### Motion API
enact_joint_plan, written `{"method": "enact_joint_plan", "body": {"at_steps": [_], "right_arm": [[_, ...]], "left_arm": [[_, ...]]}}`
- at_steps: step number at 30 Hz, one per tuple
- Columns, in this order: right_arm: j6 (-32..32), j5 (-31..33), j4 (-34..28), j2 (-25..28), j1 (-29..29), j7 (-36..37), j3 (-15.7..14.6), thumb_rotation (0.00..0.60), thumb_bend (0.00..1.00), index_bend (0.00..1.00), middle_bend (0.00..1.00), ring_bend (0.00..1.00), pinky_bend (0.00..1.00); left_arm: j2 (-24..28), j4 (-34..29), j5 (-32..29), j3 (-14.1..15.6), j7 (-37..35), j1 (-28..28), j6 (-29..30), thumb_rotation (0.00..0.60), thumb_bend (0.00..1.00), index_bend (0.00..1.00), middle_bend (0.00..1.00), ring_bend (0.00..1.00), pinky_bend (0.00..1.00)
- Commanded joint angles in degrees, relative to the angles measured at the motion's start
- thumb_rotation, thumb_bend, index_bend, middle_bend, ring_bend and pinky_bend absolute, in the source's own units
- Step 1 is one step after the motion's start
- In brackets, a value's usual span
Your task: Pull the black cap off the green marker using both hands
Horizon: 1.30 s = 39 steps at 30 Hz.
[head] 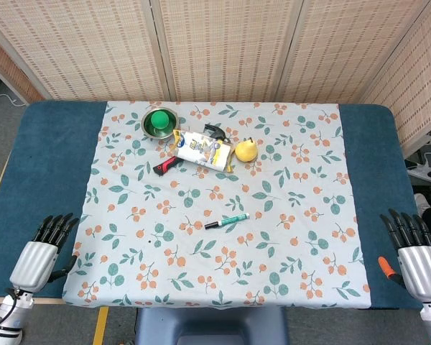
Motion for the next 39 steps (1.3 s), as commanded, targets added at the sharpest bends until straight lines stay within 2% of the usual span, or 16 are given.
{"method": "enact_joint_plan", "body": {"at_steps": [1, 6, 9, 12, 15, 20, 25, 28, 34, 39], "right_arm": [[-0.49, -0.55, 0.76, -0.73, 0.1, 0.61, 0.29, 0.6, 0.19, 0.0, 0.0, 0.0, 0.0], [-4.83, -1.44, 0.35, -2.67, 3.38, -0.53, 2.0, 0.6, 0.19, 0.0, 0.0, 0.0, 0.0], [-12.14, -1.23, -1.57, -4.4, 9.02, -4.12, 4.47, 0.6, 0.19, 0.01, 0.03, 0.0, 0.0], [-20.53, 0.66, -3.48, -7.82, 15.01, -8.1, 6.99, 0.6, 0.19, 0.08, 0.11, 0.0, 0.0], [-27.31, 3.01, -3.02, -13.5, 20.55, -13.22, 9.47, 0.6, 0.19, 0.16, 0.18, 0.0, 0.0], [-34.86, 7.99, 3.0, -25.41, 28.0, -21.5, 12.5, 0.6, 0.19, 0.24, 0.25, 0.0, 0.0], [-37.27, 11.42, 9.88, -34.53, 32.23, -26.84, 13.57, 0.6, 0.19, 0.3, 0.28, 0.0, 0.0], [-37.83, 13.4, 13.52, -37.97, 33.62, -29.1, 13.78, 0.6, 0.2, 0.32, 0.29, 0.0, 0.0], [-38.47, 17.15, 18.64, -41.77, 35.57, -31.51, 14.51, 0.6, 0.21, 0.33, 0.29, 0.0, 0.0], [-38.29, 18.38, 21.32, -43.36, 36.76, -31.45, 14.9, 0.6, 0.24, 0.39, 0.32, 0.0, 0.0]], "left_arm": [[-0.06, -0.09, 0.19, 0.03, 0.05, -0.08, -0.57, 0.6, 0.39, 0.0, 0.0, 0.0, 0.03], [-0.19, -0.25, 0.7, 0.04, -0.04, -0.34, -1.37, 0.6, 0.39, 0.0, 0.0, 0.0, 0.03], [-0.1, -0.26, 0.75, -0.19, -0.61, -0.65, -1.95, 0.6, 0.39, 0.0, 0.0, 0.0, 0.03], [-0.14, -0.33, 0.57, -0.36, -0.75, -0.91, -2.69, 0.6, 0.39, 0.0, 0.0, 0.0, 0.03], [-0.2, -0.4, 0.43, -0.35, -0.52, -1.03, -3.36, 0.6, 0.39, 0.0, 0.0, 0.0, 0.03], [-0.1, -0.71, -0.1, -0.43, 0.09, -0.97, -4.13, 0.6, 0.39, 0.0, 0.0, 0.0, 0.03], [0.3, -0.88, 0.04, -0.47, -0.49, -0.72, -3.88, 0.6, 0.39, 0.0, 0.0, 0.0, 0.03], [0.59, -0.88, 0.05, -0.47, -1.04, -0.64, -3.91, 0.6, 0.39, 0.0, 0.0, 0.0, 0.03], [0.97, -0.83, 0.12, -0.5, -1.93, -0.57, -4.07, 0.6, 0.39, 0.0, 0.0, 0.0, 0.03], [1.0, -0.75, 0.05, -0.61, -2.1, -0.58, -4.3, 0.6, 0.39, 0.0, 0.0, 0.0, 0.03]]}}
